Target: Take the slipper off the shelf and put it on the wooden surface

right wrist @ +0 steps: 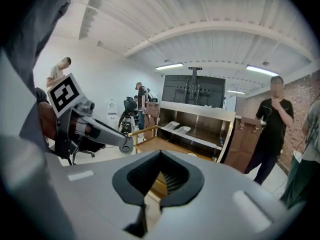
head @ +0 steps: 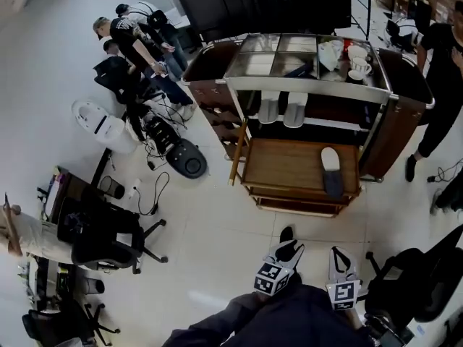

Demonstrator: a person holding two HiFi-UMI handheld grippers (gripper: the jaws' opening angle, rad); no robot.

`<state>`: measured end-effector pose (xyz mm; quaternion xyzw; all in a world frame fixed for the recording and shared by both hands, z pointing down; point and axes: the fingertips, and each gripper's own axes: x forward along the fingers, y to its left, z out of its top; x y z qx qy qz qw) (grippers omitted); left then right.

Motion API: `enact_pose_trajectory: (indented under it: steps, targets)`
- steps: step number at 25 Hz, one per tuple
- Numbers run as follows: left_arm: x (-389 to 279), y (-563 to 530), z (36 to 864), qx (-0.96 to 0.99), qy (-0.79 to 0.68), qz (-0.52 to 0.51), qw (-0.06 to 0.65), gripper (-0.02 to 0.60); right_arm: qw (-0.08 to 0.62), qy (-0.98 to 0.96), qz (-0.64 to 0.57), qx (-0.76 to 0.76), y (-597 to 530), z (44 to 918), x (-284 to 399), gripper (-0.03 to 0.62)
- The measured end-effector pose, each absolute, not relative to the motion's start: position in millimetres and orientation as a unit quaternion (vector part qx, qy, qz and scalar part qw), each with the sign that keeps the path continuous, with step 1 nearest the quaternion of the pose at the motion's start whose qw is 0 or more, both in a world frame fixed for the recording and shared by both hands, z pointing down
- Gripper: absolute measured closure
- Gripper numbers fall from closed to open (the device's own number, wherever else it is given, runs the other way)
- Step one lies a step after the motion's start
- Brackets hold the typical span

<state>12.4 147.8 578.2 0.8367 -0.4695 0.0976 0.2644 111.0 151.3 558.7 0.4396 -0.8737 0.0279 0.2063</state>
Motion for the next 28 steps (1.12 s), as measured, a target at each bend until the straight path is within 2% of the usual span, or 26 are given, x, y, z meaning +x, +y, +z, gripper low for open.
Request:
enact_pose_trajectory:
  steps: [5,9,15,28]
  targets:
    - [18.2,166.3,565.6,0.834,-0.485,0.069,0.255,0.462,0.206,-0.883,-0.003,0.422,166.4,549.3,96.4,0.605]
    - [24.7,191.3,571.5,0.843,-0.464,0.088,0.257,0.462,0.204,-0.884,0.005,0.421,189.3,549.7,89.5,0.605]
    - [12.5,200.6,569.1,0.841,-0.469,0.090,0.256,0.469,0.210,-0.882,-0.007,0.421,205.1,545.6,91.9,0.605]
    - [37.2,240.3,567.5,0.850,-0.458,0.075,0.251,0.477,0.213,-0.874,-0.011,0.437,244.8,548.6,112.1,0.605]
